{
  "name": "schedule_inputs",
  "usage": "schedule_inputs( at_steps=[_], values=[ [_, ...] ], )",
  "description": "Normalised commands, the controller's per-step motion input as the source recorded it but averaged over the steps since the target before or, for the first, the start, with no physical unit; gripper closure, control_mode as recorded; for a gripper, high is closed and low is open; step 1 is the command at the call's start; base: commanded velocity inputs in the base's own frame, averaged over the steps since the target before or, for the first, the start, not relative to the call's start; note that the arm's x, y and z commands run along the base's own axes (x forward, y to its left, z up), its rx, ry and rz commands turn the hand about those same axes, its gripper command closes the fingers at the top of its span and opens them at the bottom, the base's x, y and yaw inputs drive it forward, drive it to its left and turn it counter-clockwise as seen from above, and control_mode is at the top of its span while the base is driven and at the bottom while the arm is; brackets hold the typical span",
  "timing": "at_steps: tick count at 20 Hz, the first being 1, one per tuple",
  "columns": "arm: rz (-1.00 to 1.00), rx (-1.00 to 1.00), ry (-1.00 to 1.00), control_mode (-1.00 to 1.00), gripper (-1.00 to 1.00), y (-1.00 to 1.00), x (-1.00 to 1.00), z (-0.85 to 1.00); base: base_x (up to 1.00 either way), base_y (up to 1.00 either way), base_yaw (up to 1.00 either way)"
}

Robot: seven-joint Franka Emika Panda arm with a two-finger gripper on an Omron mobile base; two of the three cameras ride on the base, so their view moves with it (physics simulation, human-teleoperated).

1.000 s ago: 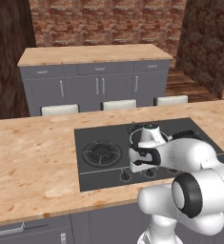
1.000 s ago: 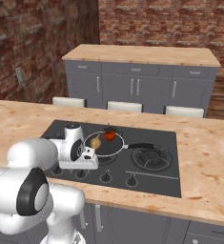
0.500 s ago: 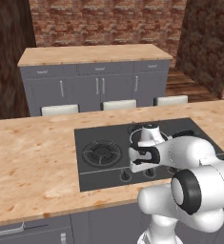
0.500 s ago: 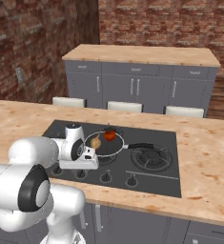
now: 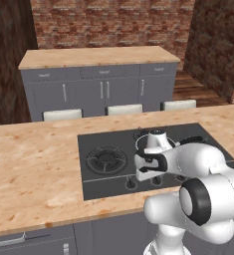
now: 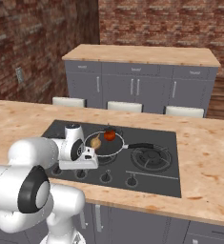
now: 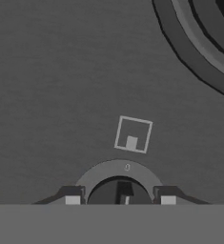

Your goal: Place the pan on the front center burner on the stove. Then place the tomato and the onion in the pan and turn on the front center burner.

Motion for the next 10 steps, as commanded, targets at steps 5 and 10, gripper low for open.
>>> schedule_inputs(
  at_steps=[5,10],
  values=[
    [0.29,0.00,0.00,-1.00,1.00,0.00,-0.13,-0.10,0.00,0.00,0.00],
    [0.32,0.03,0.00,-1.00,1.00,0.00,-0.03,-0.12,0.00,0.00,0.00]
  ],
)
